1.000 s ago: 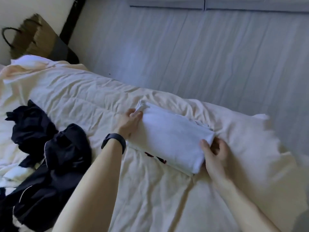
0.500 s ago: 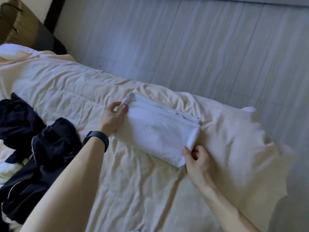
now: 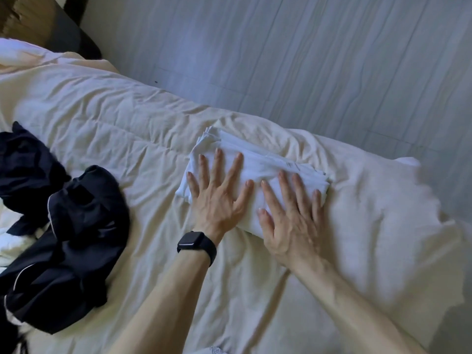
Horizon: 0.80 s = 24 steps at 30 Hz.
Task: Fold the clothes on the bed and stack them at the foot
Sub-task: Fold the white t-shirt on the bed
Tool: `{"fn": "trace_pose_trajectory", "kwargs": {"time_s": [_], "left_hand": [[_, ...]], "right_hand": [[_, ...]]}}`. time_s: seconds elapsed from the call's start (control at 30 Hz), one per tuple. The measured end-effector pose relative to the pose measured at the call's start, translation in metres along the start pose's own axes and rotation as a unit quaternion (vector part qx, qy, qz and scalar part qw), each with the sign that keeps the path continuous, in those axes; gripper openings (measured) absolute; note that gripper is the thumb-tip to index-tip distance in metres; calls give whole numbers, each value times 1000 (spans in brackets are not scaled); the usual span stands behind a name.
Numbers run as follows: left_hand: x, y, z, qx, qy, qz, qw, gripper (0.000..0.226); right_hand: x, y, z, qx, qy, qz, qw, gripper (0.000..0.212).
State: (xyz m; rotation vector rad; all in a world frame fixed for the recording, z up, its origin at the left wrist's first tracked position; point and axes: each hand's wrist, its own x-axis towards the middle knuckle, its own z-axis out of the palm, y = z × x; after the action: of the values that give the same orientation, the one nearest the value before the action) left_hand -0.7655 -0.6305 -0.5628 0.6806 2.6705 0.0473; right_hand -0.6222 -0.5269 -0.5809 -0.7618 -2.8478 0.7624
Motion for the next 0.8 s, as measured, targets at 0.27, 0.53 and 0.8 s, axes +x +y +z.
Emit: {"fn": "trace_pose_trajectory", "kwargs": {"time_s": [0.27, 0.53, 0.8], "left_hand": [[40, -28, 17, 68, -2, 105, 992, 81], [63, -46, 35, 64, 32, 139, 988, 85], [63, -31, 15, 84, -49, 78, 992, 81]], "right_hand": [[-12, 28, 40, -91, -53, 26, 994, 66], [-3, 27, 57, -112, -72, 27, 991, 66], [10, 16, 35, -103, -127, 41, 986, 65]]}}
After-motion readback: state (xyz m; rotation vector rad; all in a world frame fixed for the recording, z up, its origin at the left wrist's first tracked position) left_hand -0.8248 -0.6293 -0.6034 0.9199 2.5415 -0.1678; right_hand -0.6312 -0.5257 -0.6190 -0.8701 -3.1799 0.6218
